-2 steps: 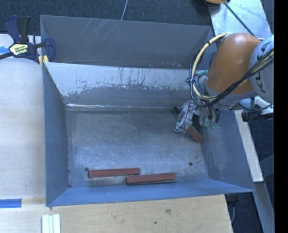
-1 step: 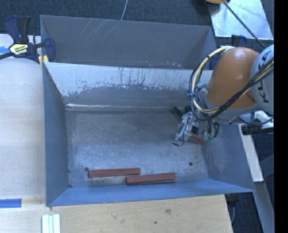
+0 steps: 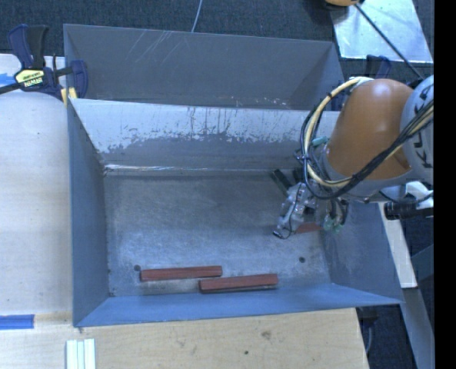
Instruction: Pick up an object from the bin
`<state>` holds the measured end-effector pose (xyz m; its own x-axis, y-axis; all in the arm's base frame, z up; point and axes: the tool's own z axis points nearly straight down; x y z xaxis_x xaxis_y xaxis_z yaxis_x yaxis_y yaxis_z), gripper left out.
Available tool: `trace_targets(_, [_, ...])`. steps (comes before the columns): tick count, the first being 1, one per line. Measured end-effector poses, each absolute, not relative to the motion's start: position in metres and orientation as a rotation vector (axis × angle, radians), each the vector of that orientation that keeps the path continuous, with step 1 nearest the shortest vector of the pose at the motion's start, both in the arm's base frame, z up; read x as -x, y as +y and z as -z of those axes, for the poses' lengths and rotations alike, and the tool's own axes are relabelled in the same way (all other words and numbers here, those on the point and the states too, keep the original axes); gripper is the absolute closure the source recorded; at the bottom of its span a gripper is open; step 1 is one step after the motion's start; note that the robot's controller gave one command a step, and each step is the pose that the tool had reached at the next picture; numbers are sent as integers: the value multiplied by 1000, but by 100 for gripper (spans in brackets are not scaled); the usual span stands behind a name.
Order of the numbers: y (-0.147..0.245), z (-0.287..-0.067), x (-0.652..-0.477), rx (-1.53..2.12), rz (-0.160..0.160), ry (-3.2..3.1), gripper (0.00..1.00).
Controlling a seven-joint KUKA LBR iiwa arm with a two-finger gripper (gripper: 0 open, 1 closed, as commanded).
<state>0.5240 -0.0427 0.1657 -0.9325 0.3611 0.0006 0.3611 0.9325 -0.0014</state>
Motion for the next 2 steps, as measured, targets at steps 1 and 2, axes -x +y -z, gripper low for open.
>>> trace_targets(1, [-41, -171, -525, 565, -1, -3092, 100])
trace_targets(2, [-22, -227, -507, 597, 2, -3091, 100])
